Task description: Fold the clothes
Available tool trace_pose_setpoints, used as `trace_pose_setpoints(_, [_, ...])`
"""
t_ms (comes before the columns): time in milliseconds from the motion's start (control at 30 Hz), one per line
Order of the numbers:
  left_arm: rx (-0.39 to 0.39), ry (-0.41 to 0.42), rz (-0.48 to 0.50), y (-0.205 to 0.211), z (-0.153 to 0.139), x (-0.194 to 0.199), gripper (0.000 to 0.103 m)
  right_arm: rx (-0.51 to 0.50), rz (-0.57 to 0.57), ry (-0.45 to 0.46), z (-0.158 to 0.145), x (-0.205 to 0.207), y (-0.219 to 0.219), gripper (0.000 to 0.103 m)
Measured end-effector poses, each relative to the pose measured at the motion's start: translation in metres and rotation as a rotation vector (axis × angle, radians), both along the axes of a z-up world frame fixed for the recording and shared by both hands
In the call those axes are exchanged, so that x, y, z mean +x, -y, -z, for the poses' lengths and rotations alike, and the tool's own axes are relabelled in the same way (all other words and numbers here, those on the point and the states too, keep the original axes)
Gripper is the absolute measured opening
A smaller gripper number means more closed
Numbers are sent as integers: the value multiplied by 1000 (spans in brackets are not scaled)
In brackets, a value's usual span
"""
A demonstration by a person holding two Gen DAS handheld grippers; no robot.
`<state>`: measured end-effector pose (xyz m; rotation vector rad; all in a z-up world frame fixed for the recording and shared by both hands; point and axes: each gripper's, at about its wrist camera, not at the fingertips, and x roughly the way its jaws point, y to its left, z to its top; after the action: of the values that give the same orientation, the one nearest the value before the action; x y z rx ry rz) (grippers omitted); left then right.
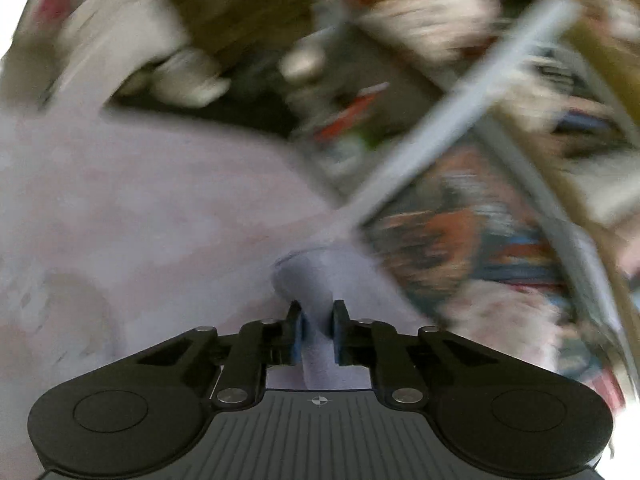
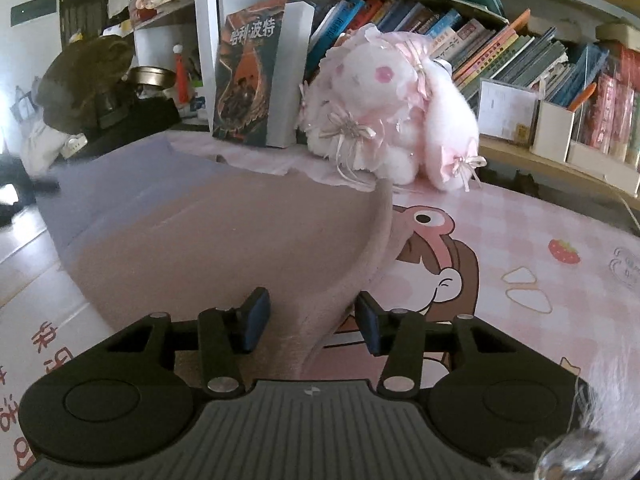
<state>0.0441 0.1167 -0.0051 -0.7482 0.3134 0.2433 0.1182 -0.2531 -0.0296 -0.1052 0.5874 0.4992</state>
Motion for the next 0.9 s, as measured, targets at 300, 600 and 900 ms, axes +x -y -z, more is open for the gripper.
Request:
trace_pose_setpoints(300, [-208, -144, 23, -28, 33, 18, 27, -16, 1, 14, 0, -2, -2, 45])
trace_pose_setpoints(600, [-271, -75, 35, -35, 46, 33, 34, -24, -6, 20, 0, -4, -4, 45])
trace_pose_setpoints(900, [-236, -52, 29, -35, 51, 48, 11, -29, -8, 26, 0, -5, -5, 46])
